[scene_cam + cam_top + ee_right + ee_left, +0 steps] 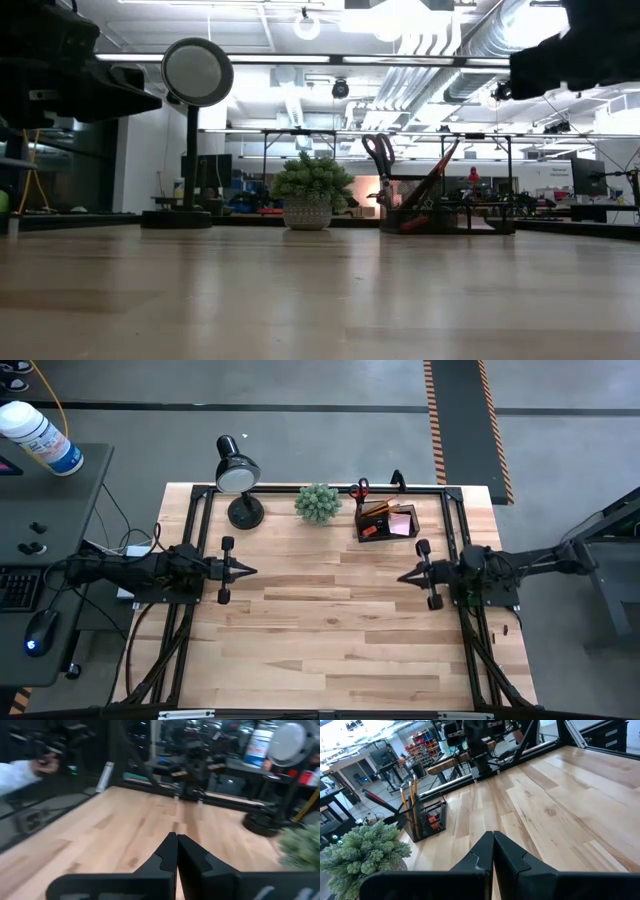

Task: Pick and place office supplies into organizer
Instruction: Return To Home Position

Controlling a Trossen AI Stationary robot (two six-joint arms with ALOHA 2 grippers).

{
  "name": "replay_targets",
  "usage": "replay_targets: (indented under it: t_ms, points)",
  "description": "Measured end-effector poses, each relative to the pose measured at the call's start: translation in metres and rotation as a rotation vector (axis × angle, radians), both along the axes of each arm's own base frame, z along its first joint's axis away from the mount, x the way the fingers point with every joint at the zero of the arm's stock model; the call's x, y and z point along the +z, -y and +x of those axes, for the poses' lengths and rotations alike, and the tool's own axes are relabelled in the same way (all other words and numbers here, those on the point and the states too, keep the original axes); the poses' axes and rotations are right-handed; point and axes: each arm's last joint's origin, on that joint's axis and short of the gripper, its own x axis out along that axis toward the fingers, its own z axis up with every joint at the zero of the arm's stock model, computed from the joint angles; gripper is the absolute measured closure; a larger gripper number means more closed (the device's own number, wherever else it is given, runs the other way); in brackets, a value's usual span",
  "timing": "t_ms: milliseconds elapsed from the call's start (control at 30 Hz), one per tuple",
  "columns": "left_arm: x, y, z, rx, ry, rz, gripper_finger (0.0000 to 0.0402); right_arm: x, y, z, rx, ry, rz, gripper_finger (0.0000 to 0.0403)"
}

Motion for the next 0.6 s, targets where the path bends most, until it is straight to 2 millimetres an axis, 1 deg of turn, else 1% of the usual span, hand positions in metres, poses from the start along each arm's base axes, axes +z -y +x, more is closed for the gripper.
replay_targets:
  t_ms: [167, 300, 500, 600]
  points:
    - [0.0, 0.0, 0.0, -0.003, 0.0, 0.0, 0.0401, 0.0, 0.009, -0.004, -0.074, -0.003, 0.01, 0.0403]
    - [0.0, 0.0, 0.0, -0.003, 0.0, 0.0, 0.0401, 0.004, 0.011, -0.011, -0.091, 0.009, 0.034, 0.0403]
    - [0.0, 0.0, 0.0, -0.004, 0.0, -0.001, 0.0401, 0.01, 0.007, -0.021, -0.006, 0.094, 0.081, 0.0403]
    - [0.0, 0.0, 0.0, -0.002, 0.0, -0.005, 0.0401, 0.004, 0.005, -0.024, 0.019, 0.142, 0.091, 0.0403]
